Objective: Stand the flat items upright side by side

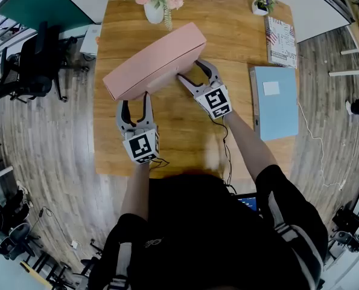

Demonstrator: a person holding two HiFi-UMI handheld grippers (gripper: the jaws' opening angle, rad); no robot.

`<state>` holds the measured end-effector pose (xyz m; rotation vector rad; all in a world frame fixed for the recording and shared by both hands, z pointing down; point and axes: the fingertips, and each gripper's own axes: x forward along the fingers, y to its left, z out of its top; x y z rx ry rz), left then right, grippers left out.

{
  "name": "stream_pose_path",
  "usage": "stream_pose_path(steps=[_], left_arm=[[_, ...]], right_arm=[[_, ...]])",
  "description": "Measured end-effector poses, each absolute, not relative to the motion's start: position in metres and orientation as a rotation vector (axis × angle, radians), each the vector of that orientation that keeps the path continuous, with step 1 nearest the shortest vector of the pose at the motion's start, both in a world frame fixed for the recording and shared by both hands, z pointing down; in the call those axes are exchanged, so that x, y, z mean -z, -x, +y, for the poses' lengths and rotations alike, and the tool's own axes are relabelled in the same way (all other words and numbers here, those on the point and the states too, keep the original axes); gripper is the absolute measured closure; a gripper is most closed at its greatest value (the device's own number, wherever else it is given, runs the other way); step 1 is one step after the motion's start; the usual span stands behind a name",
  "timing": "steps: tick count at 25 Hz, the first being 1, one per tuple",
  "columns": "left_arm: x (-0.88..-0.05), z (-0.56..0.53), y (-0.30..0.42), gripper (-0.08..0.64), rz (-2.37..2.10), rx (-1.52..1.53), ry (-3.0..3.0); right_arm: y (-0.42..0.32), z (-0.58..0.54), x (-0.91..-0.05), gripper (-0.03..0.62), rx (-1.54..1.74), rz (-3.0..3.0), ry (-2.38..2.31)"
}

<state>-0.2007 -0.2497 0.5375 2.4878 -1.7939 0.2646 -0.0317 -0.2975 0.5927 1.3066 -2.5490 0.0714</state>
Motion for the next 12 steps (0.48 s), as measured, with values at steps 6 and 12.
stream_pose_path(steps=[6, 12], left_arm=[[-0.5380, -0.2490, 0.2014, 0.301, -1.800, -0.252, -2.466], [-0.5365, -0.2514, 0.2037, 0.294, -1.770, -0.221, -2.457]], right_arm=[[0.0326, -0.2991, -0.5930, 0.293, -0.076, -2.553, -1.291], [0.0324, -0.2991, -0.5928, 0.291, -0.098, -2.544, -1.298]])
